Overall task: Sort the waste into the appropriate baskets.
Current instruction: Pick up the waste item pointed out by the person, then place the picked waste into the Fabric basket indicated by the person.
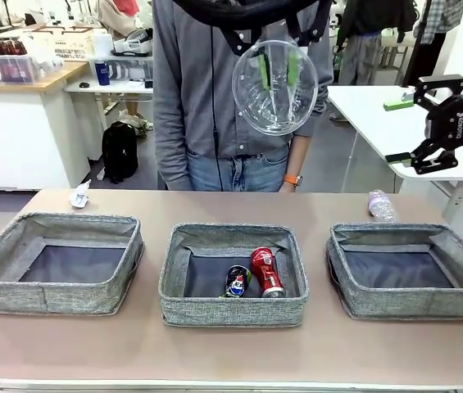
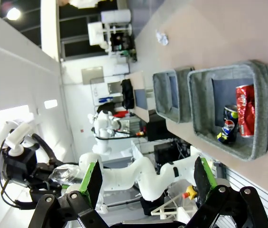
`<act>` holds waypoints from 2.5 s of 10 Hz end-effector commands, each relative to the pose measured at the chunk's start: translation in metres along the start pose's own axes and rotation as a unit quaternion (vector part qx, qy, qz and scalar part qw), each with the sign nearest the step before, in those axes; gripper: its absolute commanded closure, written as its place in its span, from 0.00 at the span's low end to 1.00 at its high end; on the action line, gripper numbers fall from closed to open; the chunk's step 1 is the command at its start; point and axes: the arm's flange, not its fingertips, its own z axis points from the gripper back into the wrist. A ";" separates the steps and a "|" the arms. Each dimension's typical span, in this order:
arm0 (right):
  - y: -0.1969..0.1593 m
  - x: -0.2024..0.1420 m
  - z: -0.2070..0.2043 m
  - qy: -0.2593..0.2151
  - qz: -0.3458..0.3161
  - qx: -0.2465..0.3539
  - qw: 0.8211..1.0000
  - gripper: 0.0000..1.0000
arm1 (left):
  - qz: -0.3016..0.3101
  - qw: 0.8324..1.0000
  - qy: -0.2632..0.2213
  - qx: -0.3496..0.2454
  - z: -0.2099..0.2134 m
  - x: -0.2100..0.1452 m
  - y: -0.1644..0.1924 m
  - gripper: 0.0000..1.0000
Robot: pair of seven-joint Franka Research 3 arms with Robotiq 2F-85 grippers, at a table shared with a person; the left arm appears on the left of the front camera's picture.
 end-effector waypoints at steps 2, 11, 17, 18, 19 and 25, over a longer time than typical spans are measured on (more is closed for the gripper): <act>0.004 0.000 0.003 0.005 -0.009 -0.006 1.000 0.00 | -0.012 1.000 0.000 0.002 0.002 -0.004 0.002 0.76; 0.004 0.000 0.003 0.005 -0.009 -0.006 1.000 0.00 | -0.012 1.000 0.000 0.002 0.002 -0.004 0.002 0.76; 0.004 0.000 0.003 0.005 -0.009 -0.006 1.000 0.00 | -0.012 1.000 0.000 0.002 0.002 -0.004 0.002 0.76; 0.004 0.000 0.003 0.005 -0.009 -0.006 1.000 0.00 | -0.012 1.000 0.000 0.002 0.002 -0.004 0.002 0.76; 0.004 0.000 0.003 0.005 -0.009 -0.006 1.000 0.00 | -0.012 1.000 0.000 0.002 0.002 -0.004 0.002 0.76; 0.004 0.000 0.003 0.005 -0.009 -0.006 1.000 0.00 | -0.012 1.000 0.000 0.002 0.002 -0.004 0.002 0.76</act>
